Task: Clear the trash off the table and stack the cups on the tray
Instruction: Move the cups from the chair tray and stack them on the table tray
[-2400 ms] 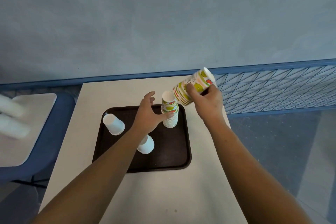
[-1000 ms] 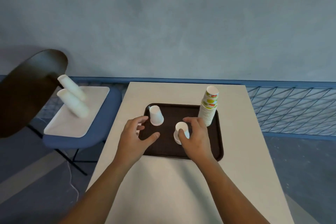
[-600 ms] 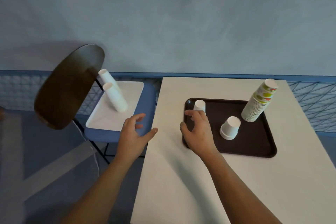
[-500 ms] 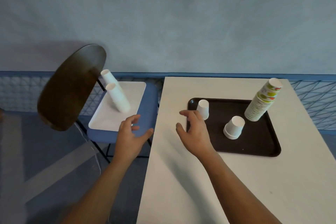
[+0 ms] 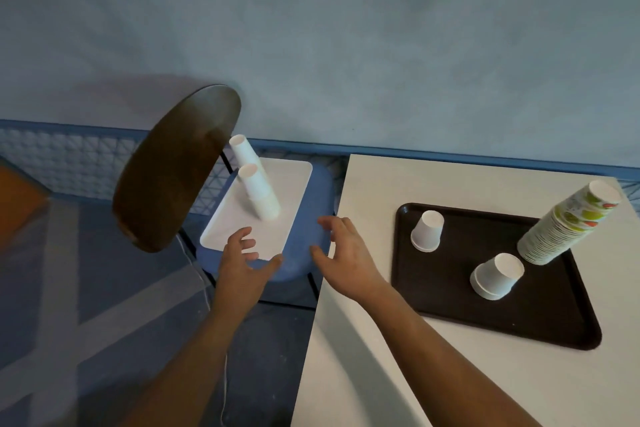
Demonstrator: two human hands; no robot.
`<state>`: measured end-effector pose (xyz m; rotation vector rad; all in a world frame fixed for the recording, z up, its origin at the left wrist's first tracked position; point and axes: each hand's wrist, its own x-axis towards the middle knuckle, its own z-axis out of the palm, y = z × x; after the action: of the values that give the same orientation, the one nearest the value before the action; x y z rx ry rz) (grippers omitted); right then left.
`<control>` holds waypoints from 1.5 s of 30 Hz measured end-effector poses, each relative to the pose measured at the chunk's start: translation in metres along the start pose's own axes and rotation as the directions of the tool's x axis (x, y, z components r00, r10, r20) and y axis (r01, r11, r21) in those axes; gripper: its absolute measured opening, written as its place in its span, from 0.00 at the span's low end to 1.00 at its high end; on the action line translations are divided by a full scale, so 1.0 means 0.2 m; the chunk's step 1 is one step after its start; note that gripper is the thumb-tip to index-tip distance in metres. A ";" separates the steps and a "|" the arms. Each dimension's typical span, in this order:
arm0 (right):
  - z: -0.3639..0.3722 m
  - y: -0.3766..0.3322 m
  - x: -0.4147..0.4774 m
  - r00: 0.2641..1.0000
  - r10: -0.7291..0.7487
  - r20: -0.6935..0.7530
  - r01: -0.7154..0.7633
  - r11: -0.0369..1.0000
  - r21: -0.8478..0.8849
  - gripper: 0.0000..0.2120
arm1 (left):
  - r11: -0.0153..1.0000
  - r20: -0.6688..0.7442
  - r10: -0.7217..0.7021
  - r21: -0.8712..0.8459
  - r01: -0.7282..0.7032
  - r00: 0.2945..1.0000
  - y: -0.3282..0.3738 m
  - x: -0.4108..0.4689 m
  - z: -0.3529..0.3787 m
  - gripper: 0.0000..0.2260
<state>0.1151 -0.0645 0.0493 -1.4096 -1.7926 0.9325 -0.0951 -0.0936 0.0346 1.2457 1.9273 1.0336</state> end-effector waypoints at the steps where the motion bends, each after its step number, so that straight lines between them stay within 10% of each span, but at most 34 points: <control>1: 0.03 -0.02 0.03 1.000 0.002 0.017 -0.002 1.000 -0.002 0.25 | 1.000 -0.009 -0.015 -0.011 0.015 1.000 -0.02 0.03 -0.02 0.38; 19: 0.77 -0.23 1.09 0.978 0.207 0.003 -0.207 0.978 -0.032 0.43 | 0.990 0.304 -0.085 0.131 0.047 0.949 -0.35 1.11 -0.12 0.53; 26: 0.93 -0.15 1.23 0.968 0.250 0.021 -0.250 0.968 -0.020 0.31 | 0.987 0.326 -0.023 0.159 -0.031 0.945 -0.38 1.25 -0.04 0.33; 37: 0.87 -0.04 1.20 0.927 0.373 -0.039 -0.366 0.922 0.129 0.25 | 0.986 0.459 -0.164 0.073 0.147 0.873 -0.48 1.28 0.05 0.46; 45: 0.82 0.01 1.13 0.877 0.479 -0.036 -0.453 0.850 0.268 0.28 | 0.995 0.408 -0.094 0.081 0.067 0.908 -0.47 1.22 0.12 0.37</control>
<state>-0.0669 0.1358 -0.0222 -1.7233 -1.2157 1.2593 -0.2072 0.1160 -0.0779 1.2884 1.6755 0.6079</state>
